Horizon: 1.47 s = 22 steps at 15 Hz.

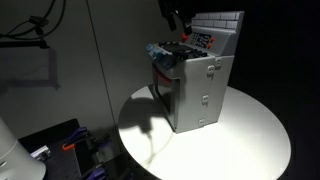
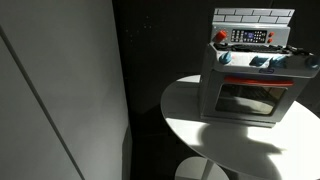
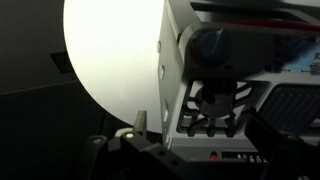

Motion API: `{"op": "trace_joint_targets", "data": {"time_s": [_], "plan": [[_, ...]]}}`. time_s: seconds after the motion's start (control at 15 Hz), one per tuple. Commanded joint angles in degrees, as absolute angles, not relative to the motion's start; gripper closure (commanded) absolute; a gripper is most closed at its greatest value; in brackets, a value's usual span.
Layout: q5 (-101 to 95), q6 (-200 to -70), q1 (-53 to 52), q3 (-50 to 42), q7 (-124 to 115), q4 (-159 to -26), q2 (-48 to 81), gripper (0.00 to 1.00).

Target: Push the top right orange button

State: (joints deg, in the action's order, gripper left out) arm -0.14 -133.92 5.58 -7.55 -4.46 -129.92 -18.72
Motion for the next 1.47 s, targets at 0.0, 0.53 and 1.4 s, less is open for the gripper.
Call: {"op": "trace_joint_targets", "data": {"time_s": [0.0,0.53,1.4], "plan": [[-0.94,-137.00,7.05,-6.09,-8.35,-126.63,-14.83,0.00],[-1.89,-140.10,7.31,-5.41,-14.90,-120.65,-7.23,0.00],[-15.22,-142.51,5.33,-5.15,-34.43,-112.16,3.03,0.00]]}}
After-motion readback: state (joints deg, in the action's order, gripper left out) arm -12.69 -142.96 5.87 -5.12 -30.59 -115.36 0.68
